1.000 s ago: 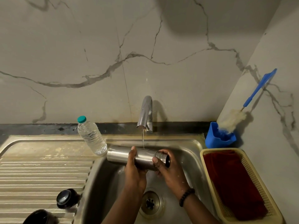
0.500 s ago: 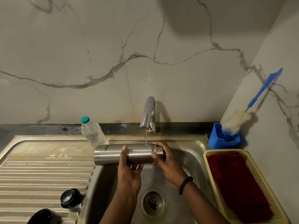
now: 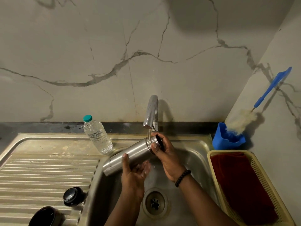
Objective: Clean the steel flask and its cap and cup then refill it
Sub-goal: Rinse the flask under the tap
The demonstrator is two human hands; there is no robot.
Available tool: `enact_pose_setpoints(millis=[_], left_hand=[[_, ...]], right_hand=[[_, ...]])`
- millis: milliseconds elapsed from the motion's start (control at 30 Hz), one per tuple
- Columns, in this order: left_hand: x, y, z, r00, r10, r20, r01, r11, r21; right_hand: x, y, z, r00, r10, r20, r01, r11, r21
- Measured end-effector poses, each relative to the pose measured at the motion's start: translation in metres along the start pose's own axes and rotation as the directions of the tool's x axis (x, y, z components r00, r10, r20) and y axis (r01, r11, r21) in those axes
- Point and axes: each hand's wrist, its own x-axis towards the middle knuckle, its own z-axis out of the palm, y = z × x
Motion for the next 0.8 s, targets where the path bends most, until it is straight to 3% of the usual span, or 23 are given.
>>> enact_pose_setpoints(millis=[67,133,167,200,233,267,300,367,467,500,600,667,700,733,800], left_hand=[[0.003,-0.002,-0.003,0.989,0.030,-0.145,0.014,0.956,0.294],[0.003,0.003,-0.008,0.936,0.228,-0.268,-0.041,0.827,0.561],[0.005,0.004,-0.014,0.894,0.410,-0.178,-0.164,0.671,0.724],[0.012,0.005,-0.022,0.820,0.569,0.053,-0.331,0.398,0.856],[0.020,0.006,-0.030,0.726,0.602,0.333,-0.462,0.068,0.884],[0.028,0.009,-0.035,0.662,0.500,0.558,-0.543,-0.193,0.817],[0.035,0.012,-0.037,0.650,0.357,0.670,-0.586,-0.325,0.742],[0.042,0.020,-0.034,0.659,0.221,0.719,-0.642,-0.333,0.690],[0.041,0.023,-0.029,0.590,0.310,0.745,-0.705,-0.252,0.663],[0.040,0.023,-0.029,0.602,0.302,0.739,-0.712,-0.216,0.668],[0.041,0.027,-0.033,0.738,0.041,0.673,-0.674,0.038,0.737],[0.039,0.033,-0.034,0.754,-0.138,0.643,-0.611,0.214,0.762],[0.037,0.034,-0.034,0.756,-0.155,0.636,-0.594,0.246,0.766],[0.034,0.032,-0.032,0.766,-0.129,0.629,-0.592,0.237,0.770],[0.029,0.021,-0.028,0.795,0.038,0.605,-0.605,0.099,0.790]], right_hand=[[0.002,0.000,-0.002,0.999,-0.012,-0.039,0.010,0.999,-0.051],[0.004,-0.001,-0.005,0.998,-0.027,-0.052,0.022,0.995,-0.096],[0.004,-0.001,-0.006,0.998,-0.040,-0.044,0.035,0.993,-0.115],[0.003,0.000,-0.006,0.998,-0.048,-0.030,0.043,0.990,-0.134],[0.002,0.000,-0.006,0.999,-0.041,-0.012,0.039,0.988,-0.151],[0.001,0.001,-0.006,1.000,-0.021,0.001,0.021,0.986,-0.166],[0.000,0.002,-0.006,1.000,0.003,0.007,-0.002,0.986,-0.168],[-0.003,0.005,-0.007,0.999,0.032,-0.001,-0.032,0.992,-0.120],[-0.004,0.009,-0.005,0.996,0.082,-0.031,-0.081,0.997,0.018],[-0.004,0.009,-0.003,0.994,0.108,-0.030,-0.106,0.991,0.078],[-0.002,0.013,-0.003,0.988,0.133,0.079,-0.150,0.952,0.266],[0.000,0.013,-0.003,0.978,0.123,0.167,-0.175,0.923,0.342],[0.001,0.012,-0.002,0.976,0.116,0.182,-0.171,0.928,0.331],[0.004,0.012,0.000,0.980,0.120,0.158,-0.163,0.941,0.295],[0.009,0.009,0.008,0.984,0.179,-0.005,-0.175,0.963,0.203]])
